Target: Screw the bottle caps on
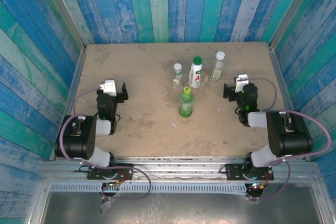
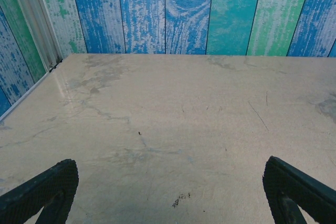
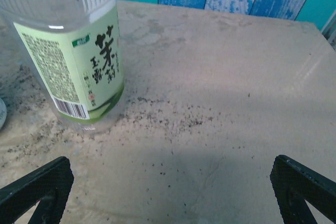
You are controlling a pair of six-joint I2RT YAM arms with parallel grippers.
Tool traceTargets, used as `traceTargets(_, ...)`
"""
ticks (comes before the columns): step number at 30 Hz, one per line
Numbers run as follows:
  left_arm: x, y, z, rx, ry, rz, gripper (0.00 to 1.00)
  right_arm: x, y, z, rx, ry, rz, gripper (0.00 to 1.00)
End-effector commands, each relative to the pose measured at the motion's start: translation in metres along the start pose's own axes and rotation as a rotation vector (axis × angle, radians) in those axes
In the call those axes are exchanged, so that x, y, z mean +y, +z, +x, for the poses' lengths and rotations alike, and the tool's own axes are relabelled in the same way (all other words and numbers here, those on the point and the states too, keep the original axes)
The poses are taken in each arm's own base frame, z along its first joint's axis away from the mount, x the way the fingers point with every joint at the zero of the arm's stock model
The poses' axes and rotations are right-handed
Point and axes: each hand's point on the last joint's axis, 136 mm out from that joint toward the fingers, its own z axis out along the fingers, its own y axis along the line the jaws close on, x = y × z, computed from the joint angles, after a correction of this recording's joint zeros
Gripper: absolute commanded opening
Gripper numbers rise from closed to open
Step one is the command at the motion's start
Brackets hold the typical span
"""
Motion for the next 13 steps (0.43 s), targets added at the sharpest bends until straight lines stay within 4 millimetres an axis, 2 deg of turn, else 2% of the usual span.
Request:
traceTargets(1, 0.0045, 0.0028, 0.0047, 0.015, -0.011, -0.022, 0.94, -0.0009, 0.0004, 0.0012, 0.010, 0.006, -0.004, 1.00)
traceTargets(13, 0.0045, 0.0029, 0.0036, 0.012, -0.011, -0.021, 0.94, -0.0005, 0.0000, 0.0010, 0.008, 0.002, -0.006, 1.00)
